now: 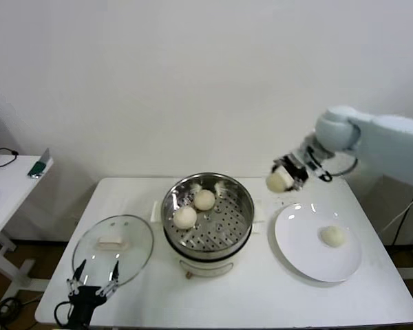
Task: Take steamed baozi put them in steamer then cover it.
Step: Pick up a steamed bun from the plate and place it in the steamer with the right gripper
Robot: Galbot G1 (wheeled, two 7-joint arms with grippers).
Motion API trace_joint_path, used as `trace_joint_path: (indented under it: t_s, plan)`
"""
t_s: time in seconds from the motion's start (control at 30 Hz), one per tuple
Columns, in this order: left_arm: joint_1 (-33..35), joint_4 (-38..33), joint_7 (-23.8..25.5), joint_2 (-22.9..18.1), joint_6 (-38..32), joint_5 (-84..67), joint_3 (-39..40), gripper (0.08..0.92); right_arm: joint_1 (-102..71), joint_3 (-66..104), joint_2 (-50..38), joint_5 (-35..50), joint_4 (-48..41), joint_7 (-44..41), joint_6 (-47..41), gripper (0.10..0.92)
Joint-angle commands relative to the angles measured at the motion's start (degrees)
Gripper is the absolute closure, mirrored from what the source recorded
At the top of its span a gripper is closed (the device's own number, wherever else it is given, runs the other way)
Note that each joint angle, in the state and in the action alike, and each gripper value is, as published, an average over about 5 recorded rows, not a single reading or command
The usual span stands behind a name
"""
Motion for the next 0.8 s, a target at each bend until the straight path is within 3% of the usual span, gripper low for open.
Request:
trace_joint_path:
  t_s: [0.03,0.37,0.8]
  plan:
    - [0.01,0.14,0.01,0.04,0.01,0.01,0.08,0.177,11.24,0.28,15.93,-0.65,8.72,-0.19,13.62,0.346]
    - [0.63,-0.43,-0.07,-0.02,-0.17,-0.48,-0.62,0.177,-0.86,-3.02,19.8,-9.49,9.11,2.08,16.6,0.347]
    - [0.87,-0.67,-0.14,-0.06,-0.35,-0.59,-0.74,0.177,-7.73,-5.06,21.39,-13.05,7.82,3.4,14.84,0.347]
